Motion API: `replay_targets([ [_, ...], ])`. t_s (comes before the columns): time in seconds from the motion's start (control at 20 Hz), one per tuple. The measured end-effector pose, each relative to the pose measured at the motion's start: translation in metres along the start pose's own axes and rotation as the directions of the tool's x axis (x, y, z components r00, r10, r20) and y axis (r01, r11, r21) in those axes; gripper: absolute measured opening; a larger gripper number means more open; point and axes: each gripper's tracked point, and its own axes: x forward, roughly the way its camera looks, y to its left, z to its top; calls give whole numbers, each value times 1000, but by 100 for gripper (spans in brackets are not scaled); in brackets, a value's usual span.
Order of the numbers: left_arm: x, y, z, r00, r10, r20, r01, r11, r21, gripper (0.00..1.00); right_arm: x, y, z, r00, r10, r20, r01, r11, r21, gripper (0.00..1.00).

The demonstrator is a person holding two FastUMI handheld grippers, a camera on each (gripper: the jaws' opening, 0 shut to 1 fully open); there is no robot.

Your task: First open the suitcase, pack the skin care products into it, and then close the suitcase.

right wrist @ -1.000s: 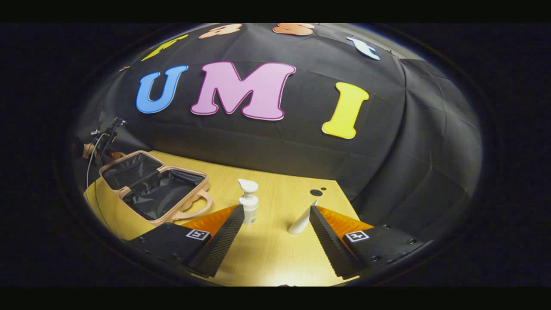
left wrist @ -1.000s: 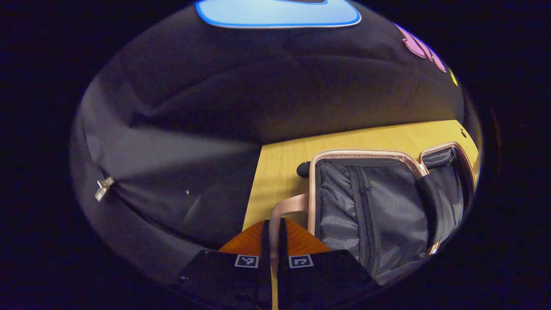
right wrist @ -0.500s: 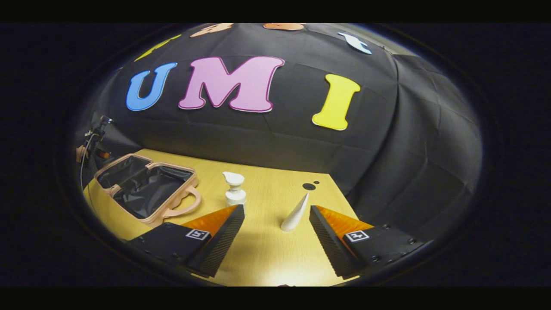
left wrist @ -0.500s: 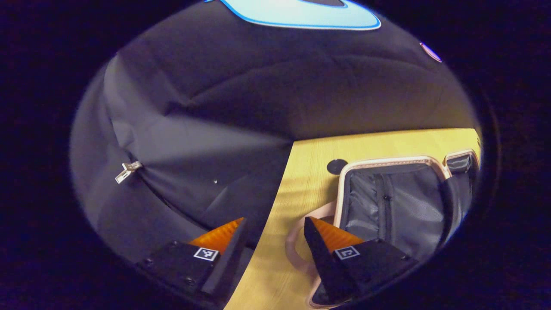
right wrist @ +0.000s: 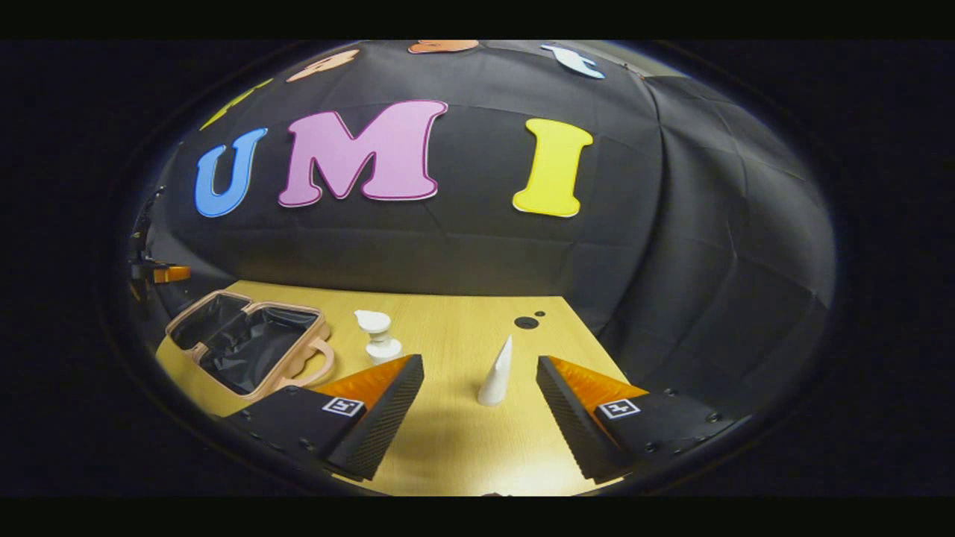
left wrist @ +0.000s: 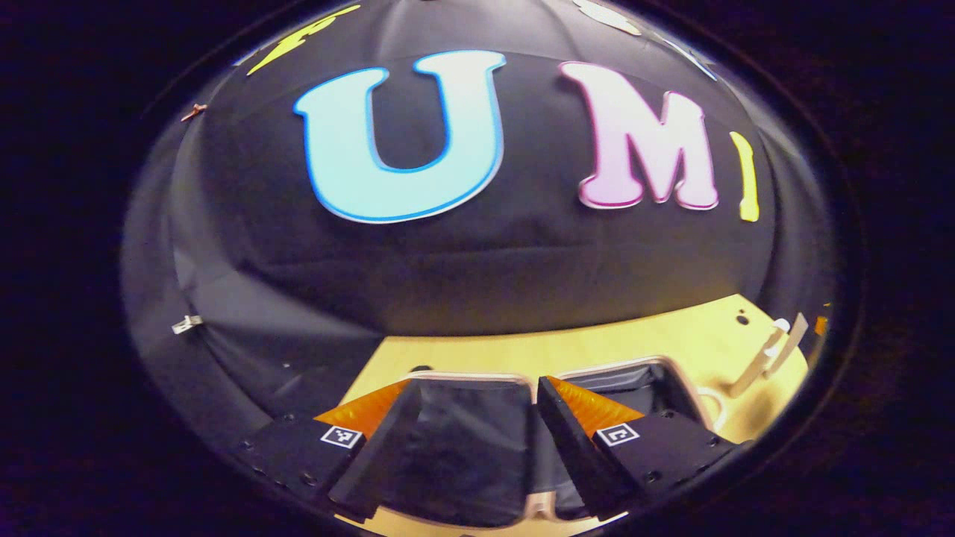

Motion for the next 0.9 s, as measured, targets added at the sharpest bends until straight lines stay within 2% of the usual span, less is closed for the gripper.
replay_targets([
  [0.1, 2, -79, -7, 993, -117, 7, 117, 993, -16, 98, 5, -3, -6, 1000, 3, -12, -3, 999, 37, 98],
  [0.2, 3, -158, -20, 972, -234, -9, 233, 970, -67, 98, 8, -7, -13, 1000, 3, -25, -2, 999, 44, 98],
  [0.3, 2, -219, -29, 947, -322, -10, 320, 943, -86, 98, 9, -11, -19, 999, 10, -38, -8, 999, 44, 98],
  [0.45, 2, -305, -53, 892, -450, -39, 448, 893, -47, 99, 9, -22, -40, 998, 13, -65, -11, 1000, 29, 98],
  [0.55, 6, -347, -57, 869, -492, -46, 491, 871, -31, 99, 8, -29, -51, 996, 16, -91, -13, 1000, 26, 98],
  [0.75, 28, -401, -74, 849, -523, -80, 521, 852, -47, 98, 7, -42, -68, 993, 16, -121, -12, 999, 38, 98],
  [0.9, 56, -426, -85, 853, -516, -82, 516, 856, -22, 96, 10, -52, -77, 991, 2, -137, 6, 998, 61, 98],
])
